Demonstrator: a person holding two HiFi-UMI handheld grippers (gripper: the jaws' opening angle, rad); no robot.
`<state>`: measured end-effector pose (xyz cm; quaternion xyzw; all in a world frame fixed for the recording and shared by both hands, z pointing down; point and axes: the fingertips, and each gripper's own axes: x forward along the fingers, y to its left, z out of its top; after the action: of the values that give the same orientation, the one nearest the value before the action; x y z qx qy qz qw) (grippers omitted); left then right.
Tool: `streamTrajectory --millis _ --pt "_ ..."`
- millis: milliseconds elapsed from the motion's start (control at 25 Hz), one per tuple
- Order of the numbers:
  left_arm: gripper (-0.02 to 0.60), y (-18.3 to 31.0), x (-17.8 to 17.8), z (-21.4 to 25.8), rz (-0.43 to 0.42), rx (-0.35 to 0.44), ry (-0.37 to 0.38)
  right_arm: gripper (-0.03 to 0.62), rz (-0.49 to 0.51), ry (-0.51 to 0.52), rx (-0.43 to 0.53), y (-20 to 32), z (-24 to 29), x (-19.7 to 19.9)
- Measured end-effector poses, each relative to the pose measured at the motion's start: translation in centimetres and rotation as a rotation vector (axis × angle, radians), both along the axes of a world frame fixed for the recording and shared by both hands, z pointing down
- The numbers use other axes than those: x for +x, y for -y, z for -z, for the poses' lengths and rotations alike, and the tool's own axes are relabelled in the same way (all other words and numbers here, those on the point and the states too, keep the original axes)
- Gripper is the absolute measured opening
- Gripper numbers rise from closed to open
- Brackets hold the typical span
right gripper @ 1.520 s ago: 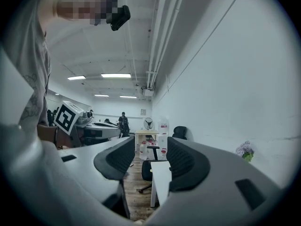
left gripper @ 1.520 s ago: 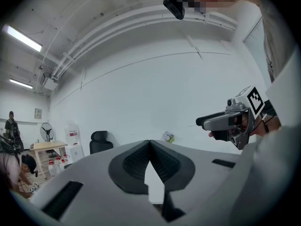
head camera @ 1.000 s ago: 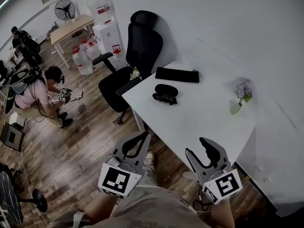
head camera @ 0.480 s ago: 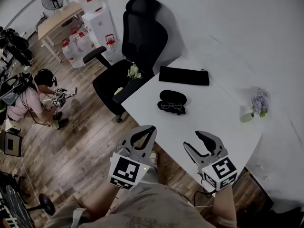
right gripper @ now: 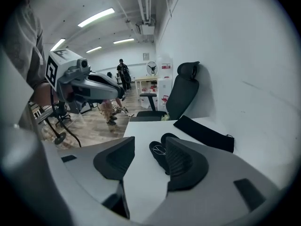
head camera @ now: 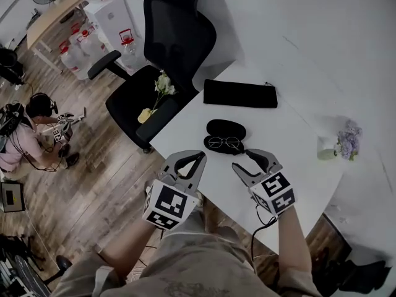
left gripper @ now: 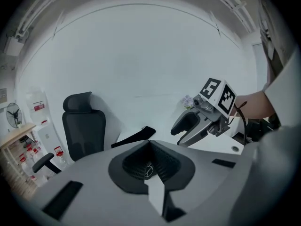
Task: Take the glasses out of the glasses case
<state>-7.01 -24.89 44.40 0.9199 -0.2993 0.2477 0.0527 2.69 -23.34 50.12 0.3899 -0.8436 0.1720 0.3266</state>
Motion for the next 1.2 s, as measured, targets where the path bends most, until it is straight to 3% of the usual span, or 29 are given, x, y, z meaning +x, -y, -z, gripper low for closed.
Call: streamTrajectory --millis 320,480,880,1200 --pt "0.016 3.7 0.5 -5.5 0.022 -0.157 -0.001 0.219 0.129 -0.1 -0.094 3.5 -4.8 -1.0" --pt "0.017 4.4 0.5 -8.4 0.029 -0.197 0.064 0.218 0.227 -0.111 -0.165 4.3 -8.0 -1.9" --pt "0.017 5.1 0.7 -13.6 0.066 -0.288 0.102 0.213 0.399 -0.257 -0.26 5.9 -15.9 -1.0" --pt "0.017 4.7 0.1 -16.0 0.09 -0.345 0.128 0.207 0.492 -0.389 -0.237 6.2 -19.5 -1.1"
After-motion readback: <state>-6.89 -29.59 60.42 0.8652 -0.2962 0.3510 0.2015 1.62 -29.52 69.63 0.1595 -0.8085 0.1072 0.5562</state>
